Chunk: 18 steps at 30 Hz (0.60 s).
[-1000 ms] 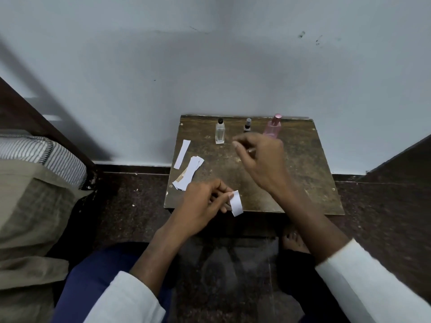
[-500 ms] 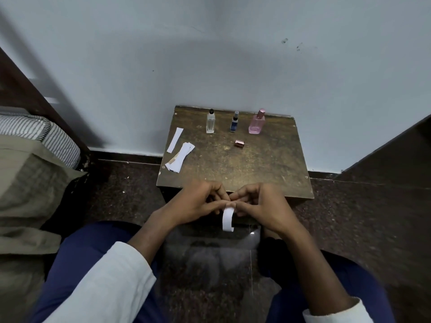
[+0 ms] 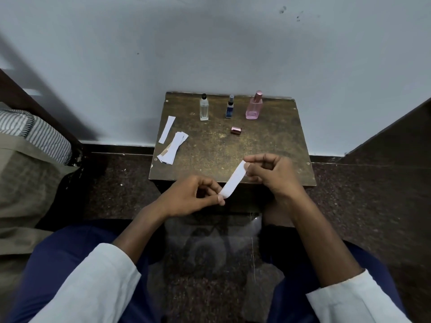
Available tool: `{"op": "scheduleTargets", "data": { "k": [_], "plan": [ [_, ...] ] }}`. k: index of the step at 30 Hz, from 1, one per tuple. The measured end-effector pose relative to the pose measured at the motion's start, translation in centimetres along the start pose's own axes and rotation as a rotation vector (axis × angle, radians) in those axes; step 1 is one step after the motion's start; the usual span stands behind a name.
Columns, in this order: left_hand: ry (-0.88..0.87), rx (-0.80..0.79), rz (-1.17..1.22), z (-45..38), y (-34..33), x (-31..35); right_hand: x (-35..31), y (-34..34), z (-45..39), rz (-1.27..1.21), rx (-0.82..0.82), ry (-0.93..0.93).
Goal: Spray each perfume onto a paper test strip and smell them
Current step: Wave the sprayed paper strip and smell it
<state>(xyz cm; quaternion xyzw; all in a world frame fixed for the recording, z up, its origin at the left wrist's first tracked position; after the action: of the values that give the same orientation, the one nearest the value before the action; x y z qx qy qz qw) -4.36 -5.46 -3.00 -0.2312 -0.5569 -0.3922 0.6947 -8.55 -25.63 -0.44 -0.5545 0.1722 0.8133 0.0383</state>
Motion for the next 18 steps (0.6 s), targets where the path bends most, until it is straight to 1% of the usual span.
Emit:
{"op": "scheduleTargets", "data": {
  "k": [4,8,10,12,15,16,17,18],
  "plan": [
    [-0.025,0.052,-0.056,-0.3,1.0,-0.2,-0.4,0.1,-0.3,0.08,-0.044,0.049],
    [-0.119,0.182,-0.229,-0.1,2.9,0.2,-1.8,0.2,0.2,0.414,-0.105,0.223],
    [-0.148,0.23,-0.284,0.0,3.4,0.4,-2.5,-0.1,0.9,0.495,-0.127,0.28],
    [-0.154,0.242,-0.302,0.2,3.4,0.5,-3.1,-0.5,1.6,0.487,-0.138,0.304],
    [-0.168,0.187,-0.347,0.3,3.1,0.6,-3.7,-0.6,2.4,0.444,-0.174,0.295],
    [-0.154,0.168,-0.355,0.4,3.1,0.3,-3.9,-0.6,2.7,0.383,-0.201,0.278],
    [-0.126,0.16,-0.363,0.5,3.3,0.0,-4.3,-0.6,3.1,0.265,-0.244,0.268],
    [-0.093,0.167,-0.383,0.7,3.8,-0.5,-5.1,-0.6,3.7,0.091,-0.305,0.284]
  ]
}}
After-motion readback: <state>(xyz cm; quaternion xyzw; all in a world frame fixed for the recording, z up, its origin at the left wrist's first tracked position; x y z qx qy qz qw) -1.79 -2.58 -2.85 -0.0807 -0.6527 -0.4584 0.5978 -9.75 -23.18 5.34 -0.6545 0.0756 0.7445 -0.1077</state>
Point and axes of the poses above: each hand's wrist, its own z-axis away from the middle knuckle, its own y-axis out of the back of the hand, x = y × z, the point moved 9 cm from there along -z, towards the middle knuckle, and after that the axes turned 13 degrees about z, right-handed, at the moved point
